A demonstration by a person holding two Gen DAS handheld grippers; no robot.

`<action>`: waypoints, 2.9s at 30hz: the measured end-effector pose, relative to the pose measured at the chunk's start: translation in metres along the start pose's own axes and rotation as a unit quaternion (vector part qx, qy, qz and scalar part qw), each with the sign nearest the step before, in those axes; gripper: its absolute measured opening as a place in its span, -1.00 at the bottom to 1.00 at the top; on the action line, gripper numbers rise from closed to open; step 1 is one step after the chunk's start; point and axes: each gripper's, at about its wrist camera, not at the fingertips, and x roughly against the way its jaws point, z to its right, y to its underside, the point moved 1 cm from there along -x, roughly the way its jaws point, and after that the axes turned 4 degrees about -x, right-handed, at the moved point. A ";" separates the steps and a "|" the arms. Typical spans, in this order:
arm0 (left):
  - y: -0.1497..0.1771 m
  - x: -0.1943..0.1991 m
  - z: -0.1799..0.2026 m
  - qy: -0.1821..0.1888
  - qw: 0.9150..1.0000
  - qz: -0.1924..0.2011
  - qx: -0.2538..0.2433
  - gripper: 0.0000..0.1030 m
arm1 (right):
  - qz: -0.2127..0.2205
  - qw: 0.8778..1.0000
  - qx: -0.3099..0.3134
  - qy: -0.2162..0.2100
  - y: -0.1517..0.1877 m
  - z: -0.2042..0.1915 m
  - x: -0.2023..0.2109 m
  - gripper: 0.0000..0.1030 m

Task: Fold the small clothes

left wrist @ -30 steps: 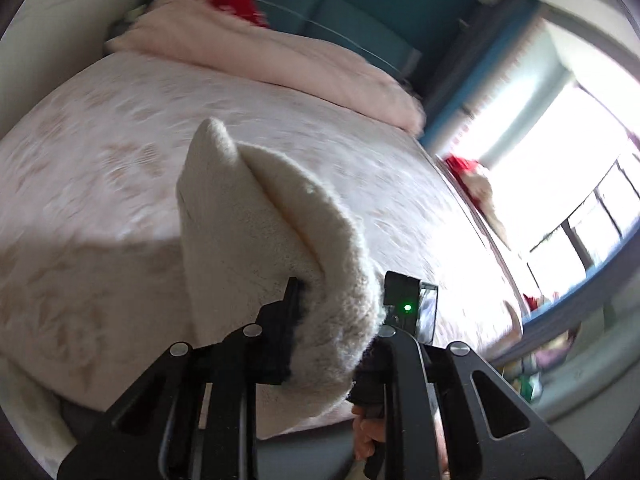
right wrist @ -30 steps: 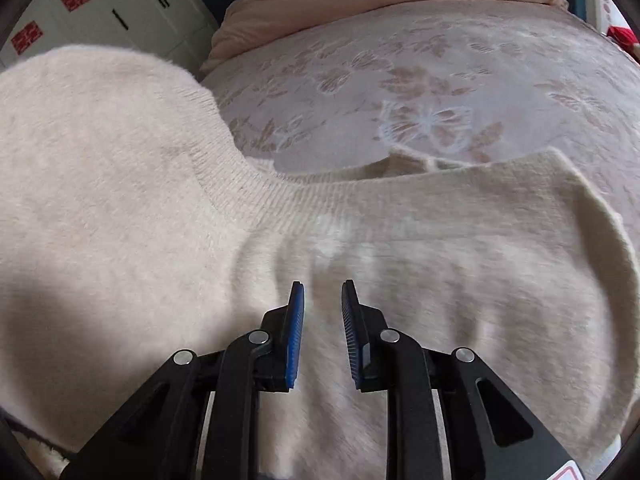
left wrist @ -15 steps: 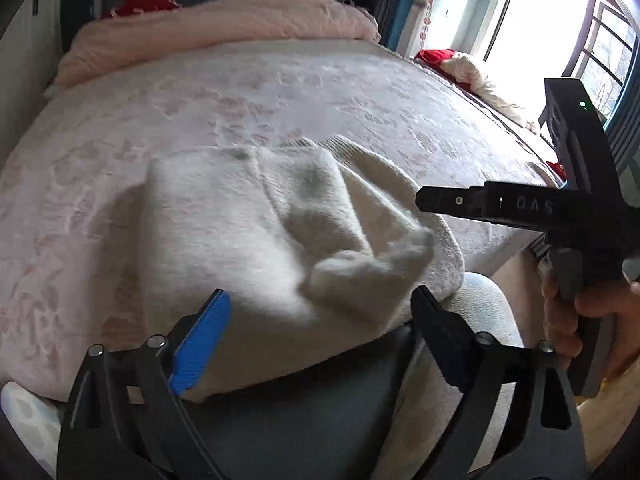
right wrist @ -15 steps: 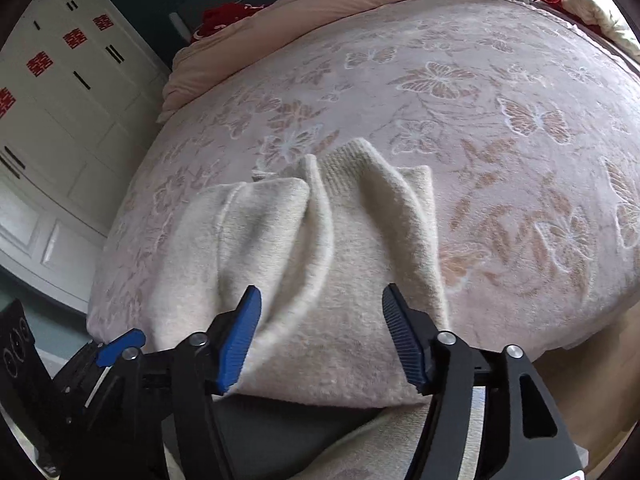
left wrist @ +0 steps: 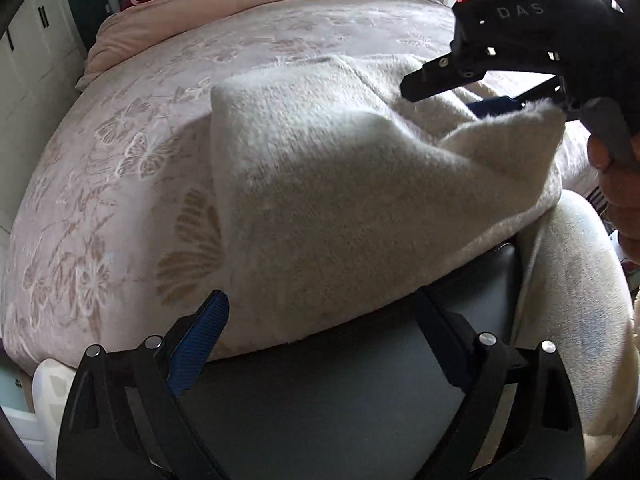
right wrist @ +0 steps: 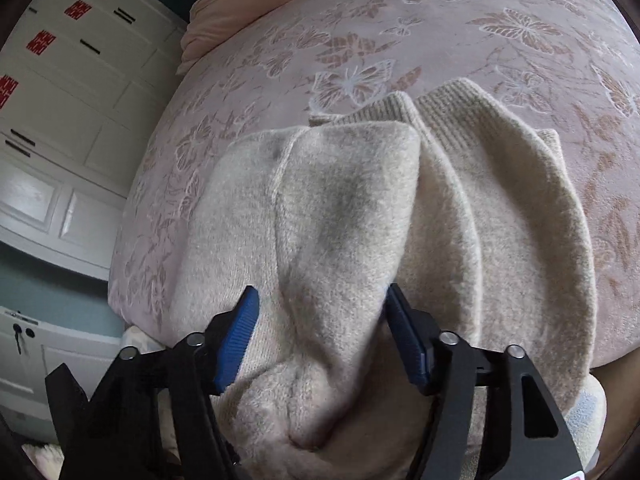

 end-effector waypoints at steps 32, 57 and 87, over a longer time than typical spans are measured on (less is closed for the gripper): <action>-0.006 -0.009 -0.026 -0.012 0.998 -0.006 0.069 0.55 | 0.030 0.997 -0.065 0.019 0.028 0.030 0.009 0.03; -0.025 0.032 -0.004 0.065 0.998 0.000 0.025 0.03 | 0.166 0.979 -0.051 0.107 0.024 0.093 0.122 -0.39; -0.068 0.059 -0.015 0.039 0.994 0.060 0.080 0.40 | 0.043 0.992 0.027 0.113 0.053 0.037 0.018 -1.00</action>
